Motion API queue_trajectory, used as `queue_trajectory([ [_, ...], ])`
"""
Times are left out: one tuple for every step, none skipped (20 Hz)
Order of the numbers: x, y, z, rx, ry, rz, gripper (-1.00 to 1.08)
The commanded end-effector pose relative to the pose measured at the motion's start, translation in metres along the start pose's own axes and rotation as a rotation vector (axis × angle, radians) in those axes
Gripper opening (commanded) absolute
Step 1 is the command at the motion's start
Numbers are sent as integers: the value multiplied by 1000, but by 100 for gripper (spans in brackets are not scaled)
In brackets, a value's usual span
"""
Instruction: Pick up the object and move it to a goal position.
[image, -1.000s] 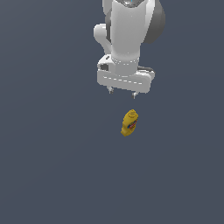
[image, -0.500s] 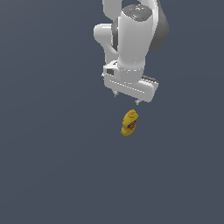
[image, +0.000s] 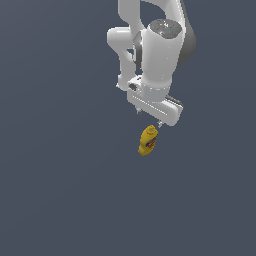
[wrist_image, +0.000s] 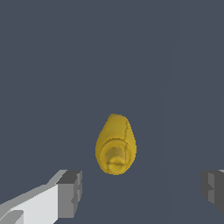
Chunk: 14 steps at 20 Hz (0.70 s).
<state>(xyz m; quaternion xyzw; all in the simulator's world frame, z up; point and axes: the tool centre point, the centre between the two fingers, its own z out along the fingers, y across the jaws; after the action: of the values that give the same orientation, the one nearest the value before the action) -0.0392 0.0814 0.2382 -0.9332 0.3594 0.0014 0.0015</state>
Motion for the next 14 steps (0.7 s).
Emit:
queue_trajectory([
  [-2, -4, 5, 0, 1, 48, 100],
  [-3, -5, 6, -1, 2, 64, 100],
  [-3, -7, 8, -1, 2, 79, 100],
  [-4, -8, 9, -1, 2, 93, 100],
  [-4, -9, 11, -1, 2, 106, 100],
  [-5, -10, 12, -1, 3, 118, 100],
  [-5, -11, 13, -1, 3, 128, 100],
  [-6, -12, 14, -1, 3, 138, 100],
  [-6, -12, 15, -1, 3, 146, 100],
  [-7, -13, 16, -1, 3, 153, 100],
  [-7, -13, 16, -1, 3, 160, 100],
  [-7, -14, 17, -1, 4, 165, 100],
  [-7, -14, 17, -1, 4, 168, 100],
  [-7, -14, 18, -2, 4, 171, 100],
])
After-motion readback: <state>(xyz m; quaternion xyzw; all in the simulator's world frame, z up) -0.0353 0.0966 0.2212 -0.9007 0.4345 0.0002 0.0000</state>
